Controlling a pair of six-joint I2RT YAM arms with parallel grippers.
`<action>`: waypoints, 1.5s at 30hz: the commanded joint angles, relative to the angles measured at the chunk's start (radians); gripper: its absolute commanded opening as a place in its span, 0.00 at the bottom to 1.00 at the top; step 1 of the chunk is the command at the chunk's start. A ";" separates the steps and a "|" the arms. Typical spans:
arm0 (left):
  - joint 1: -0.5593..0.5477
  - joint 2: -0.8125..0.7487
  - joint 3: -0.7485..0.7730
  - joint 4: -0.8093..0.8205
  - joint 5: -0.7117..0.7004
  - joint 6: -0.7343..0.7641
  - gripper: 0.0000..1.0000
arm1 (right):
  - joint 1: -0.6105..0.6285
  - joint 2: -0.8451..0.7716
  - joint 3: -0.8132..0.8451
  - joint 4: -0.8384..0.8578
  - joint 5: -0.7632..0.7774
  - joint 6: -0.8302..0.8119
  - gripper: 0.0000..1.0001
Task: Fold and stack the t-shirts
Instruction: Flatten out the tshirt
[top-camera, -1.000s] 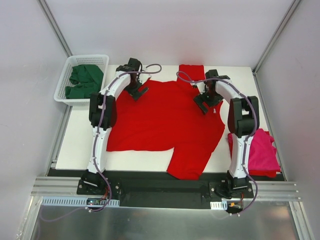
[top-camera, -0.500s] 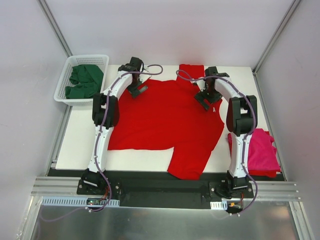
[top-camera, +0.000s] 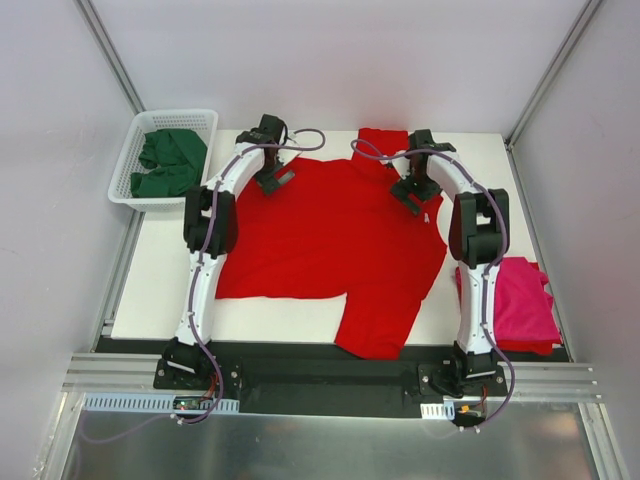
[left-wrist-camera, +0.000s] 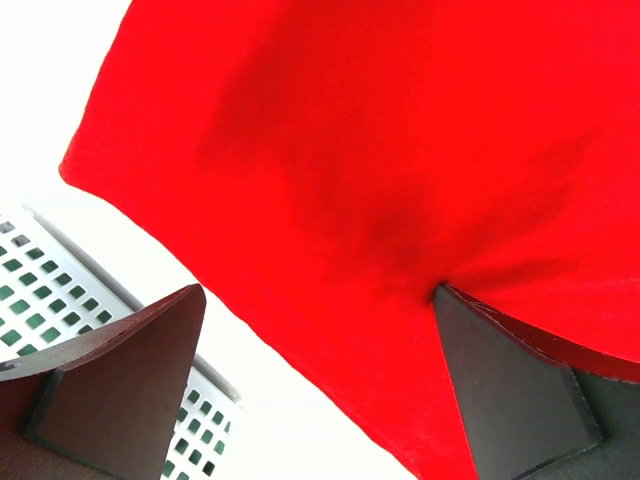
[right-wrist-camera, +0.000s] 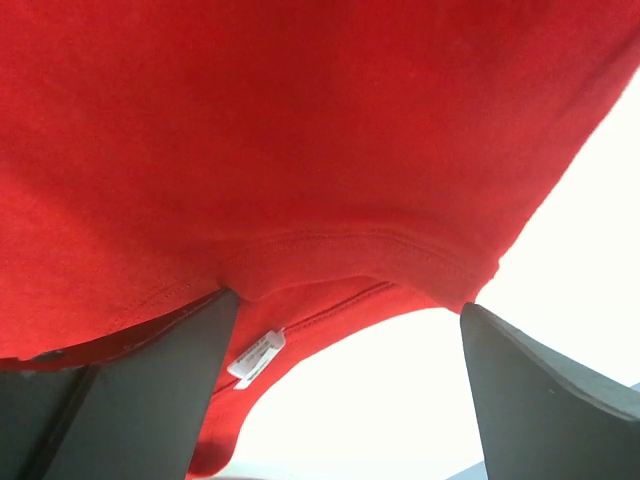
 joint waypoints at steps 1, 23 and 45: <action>0.002 -0.076 -0.090 -0.012 0.002 -0.030 0.99 | 0.002 0.024 0.040 0.015 0.042 -0.024 0.96; -0.003 -0.073 -0.055 -0.006 -0.002 -0.020 0.99 | -0.009 0.070 0.041 0.072 0.085 -0.079 0.96; -0.013 0.103 0.048 0.101 -0.110 0.199 0.99 | 0.035 -0.008 -0.003 0.036 0.054 -0.035 0.96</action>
